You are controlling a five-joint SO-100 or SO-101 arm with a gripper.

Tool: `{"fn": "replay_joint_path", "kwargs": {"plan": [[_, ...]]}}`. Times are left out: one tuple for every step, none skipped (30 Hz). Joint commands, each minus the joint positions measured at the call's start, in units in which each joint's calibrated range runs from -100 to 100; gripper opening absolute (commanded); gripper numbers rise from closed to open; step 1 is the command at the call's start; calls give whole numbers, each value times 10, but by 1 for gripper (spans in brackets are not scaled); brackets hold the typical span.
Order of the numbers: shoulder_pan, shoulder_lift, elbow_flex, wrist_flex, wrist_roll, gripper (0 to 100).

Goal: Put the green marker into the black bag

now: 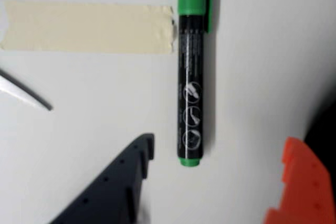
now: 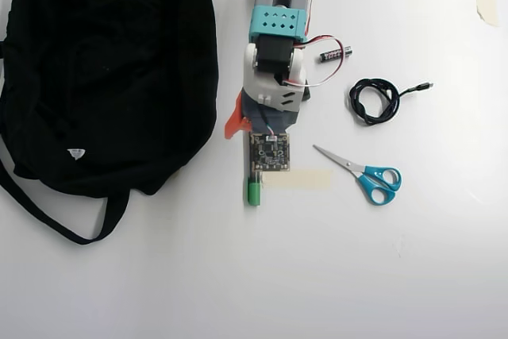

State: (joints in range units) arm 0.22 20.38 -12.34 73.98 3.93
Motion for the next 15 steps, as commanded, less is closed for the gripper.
{"fn": "replay_joint_path", "kwargs": {"plan": [[-4,-9,-23,-3,4,32],[-3,-9,-24,-3,4,32],[-1,-7,-24,-3,4,31],[0,-6,-24,-3,4,32],[0,-6,-24,-3,4,32],[1,-5,-24,-2,4,32],[1,-5,-23,-2,4,32],[2,-5,-23,-2,5,32],[4,-5,-22,-2,5,32],[7,-5,-20,-2,5,32],[9,-5,-18,-1,5,31],[10,-5,-16,-1,8,31],[11,-4,-15,-1,11,31],[11,0,-17,-1,12,31],[11,4,-21,-1,12,31]]}}
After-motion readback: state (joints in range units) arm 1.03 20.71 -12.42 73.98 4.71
